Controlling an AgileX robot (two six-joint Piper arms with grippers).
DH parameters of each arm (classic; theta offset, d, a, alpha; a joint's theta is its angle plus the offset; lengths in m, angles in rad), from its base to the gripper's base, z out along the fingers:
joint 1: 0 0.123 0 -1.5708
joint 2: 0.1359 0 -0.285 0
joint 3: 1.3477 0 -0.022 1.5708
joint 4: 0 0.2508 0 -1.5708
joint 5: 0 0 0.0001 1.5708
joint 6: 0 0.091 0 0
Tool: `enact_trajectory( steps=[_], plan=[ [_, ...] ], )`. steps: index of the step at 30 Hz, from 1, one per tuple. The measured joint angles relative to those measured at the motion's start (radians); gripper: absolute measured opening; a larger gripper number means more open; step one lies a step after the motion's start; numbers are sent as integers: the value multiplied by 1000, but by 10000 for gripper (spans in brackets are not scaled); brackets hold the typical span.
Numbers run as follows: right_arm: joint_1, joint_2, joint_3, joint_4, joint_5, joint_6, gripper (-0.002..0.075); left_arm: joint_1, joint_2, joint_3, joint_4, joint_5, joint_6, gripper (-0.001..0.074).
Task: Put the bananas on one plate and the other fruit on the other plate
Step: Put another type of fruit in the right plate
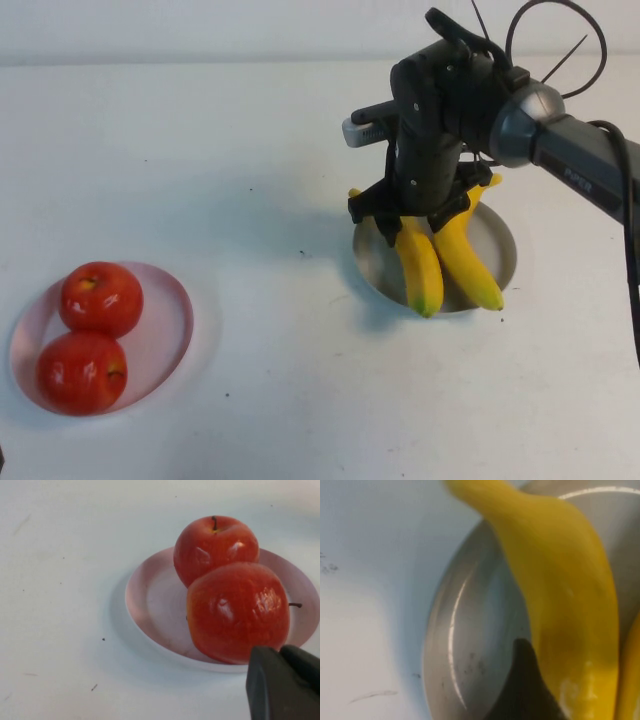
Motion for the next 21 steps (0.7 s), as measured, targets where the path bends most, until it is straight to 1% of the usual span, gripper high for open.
enact_trajectory(
  steps=[5,8,9,11,16,18,21],
  plan=[
    [2,2,0,-2,0,0,442,0,0,0,0,0,0,4],
    [19,-26,1,-2,0,0,424,0,0,0,0,0,0,4],
    [31,-45,2,-2,0,0,401,0,0,0,0,0,0,4],
    [60,-96,5,4,0,0,323,0,0,0,0,0,0,4],
    [128,-213,-2,44,0,0,68,0,0,0,0,0,0,4],
    [135,-245,-2,55,2,0,24,0,0,0,0,0,0,4],
    [137,-290,-2,101,6,-26,-3,0,0,0,0,0,0,4]
  ],
)
